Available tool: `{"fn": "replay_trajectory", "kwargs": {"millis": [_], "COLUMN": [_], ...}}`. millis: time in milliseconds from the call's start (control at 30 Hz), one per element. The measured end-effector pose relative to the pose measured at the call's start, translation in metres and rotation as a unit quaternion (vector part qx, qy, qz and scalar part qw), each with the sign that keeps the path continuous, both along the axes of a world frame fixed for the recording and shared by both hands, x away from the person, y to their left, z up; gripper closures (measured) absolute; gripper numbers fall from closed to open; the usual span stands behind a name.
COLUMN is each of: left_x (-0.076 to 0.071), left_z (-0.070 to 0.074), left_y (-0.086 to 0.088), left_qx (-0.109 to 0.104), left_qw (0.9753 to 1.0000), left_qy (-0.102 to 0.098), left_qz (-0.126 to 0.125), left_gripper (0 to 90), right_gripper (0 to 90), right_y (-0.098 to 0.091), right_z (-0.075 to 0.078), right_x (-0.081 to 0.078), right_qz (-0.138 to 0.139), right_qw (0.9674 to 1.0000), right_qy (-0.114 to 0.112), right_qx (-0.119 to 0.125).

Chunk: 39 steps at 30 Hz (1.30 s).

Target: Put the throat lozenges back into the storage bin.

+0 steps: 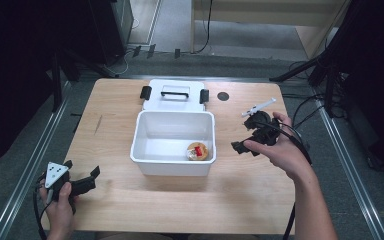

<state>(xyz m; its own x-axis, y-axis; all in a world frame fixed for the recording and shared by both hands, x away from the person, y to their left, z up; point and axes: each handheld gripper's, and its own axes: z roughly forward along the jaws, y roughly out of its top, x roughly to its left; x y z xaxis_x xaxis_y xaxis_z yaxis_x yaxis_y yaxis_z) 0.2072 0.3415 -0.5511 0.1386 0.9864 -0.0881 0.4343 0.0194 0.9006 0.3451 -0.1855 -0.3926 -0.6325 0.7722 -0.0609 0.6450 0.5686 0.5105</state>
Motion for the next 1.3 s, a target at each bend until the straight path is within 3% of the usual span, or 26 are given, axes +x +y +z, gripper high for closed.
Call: {"fn": "replay_trajectory", "kwargs": {"millis": [300, 467, 600, 800, 1000, 1100, 1133, 1200, 1233, 1300], "left_x": [0.0, 0.0, 0.0, 0.0, -0.001, -0.001, -0.001, -0.001, -0.001, -0.001], "left_z": [0.0, 0.0, 0.0, 0.0, 0.0, 0.0, 0.0, 0.0, 0.0, 0.0], "left_y": [-0.001, -0.001, -0.001, -0.001, -0.002, -0.002, -0.002, -0.002, -0.002, -0.001], "left_qx": [0.006, 0.006, 0.006, 0.01, 0.011, 0.012, 0.011, 0.011, 0.01, 0.009], "left_qw": [1.0, 1.0, 1.0, 0.9999, 0.9999, 0.9999, 0.9999, 0.9999, 0.9999, 1.0], "left_qy": [0.001, 0.002, 0.0, -0.001, -0.003, -0.003, -0.003, -0.004, -0.003, -0.001], "left_qz": [0.0, 0.001, -0.003, -0.004, -0.004, -0.006, -0.006, -0.006, -0.004, -0.004], "left_gripper": [0.0, 0.0, 0.0, 0.0, 0.0, 0.0, 0.0, 0.0, 0.0, 0.0], "right_gripper": [0.0, 0.0, 0.0, 0.0, 0.0, 0.0, 0.0, 0.0, 0.0, 0.0], "right_y": [-0.033, -0.052, -0.067, -0.083, -0.104, -0.113, -0.119, -0.121, -0.129, -0.133], "right_z": [-0.03, -0.052, -0.072, -0.089, -0.106, -0.117, -0.125, -0.128, -0.137, -0.142], "right_x": [-0.013, -0.022, -0.032, -0.042, -0.056, -0.064, -0.069, -0.071, -0.075, -0.078], "right_qz": [-0.037, -0.055, -0.077, -0.095, -0.118, -0.133, -0.144, -0.147, -0.157, -0.164], "right_qw": [0.9992, 0.9981, 0.9962, 0.994, 0.9898, 0.9865, 0.984, 0.9832, 0.9804, 0.9783], "right_qy": [-0.003, -0.018, -0.029, -0.038, -0.056, -0.065, -0.071, -0.073, -0.073, -0.07], "right_qx": [0.013, 0.02, 0.028, 0.04, 0.058, 0.071, 0.078, 0.08, 0.094, 0.105]}}
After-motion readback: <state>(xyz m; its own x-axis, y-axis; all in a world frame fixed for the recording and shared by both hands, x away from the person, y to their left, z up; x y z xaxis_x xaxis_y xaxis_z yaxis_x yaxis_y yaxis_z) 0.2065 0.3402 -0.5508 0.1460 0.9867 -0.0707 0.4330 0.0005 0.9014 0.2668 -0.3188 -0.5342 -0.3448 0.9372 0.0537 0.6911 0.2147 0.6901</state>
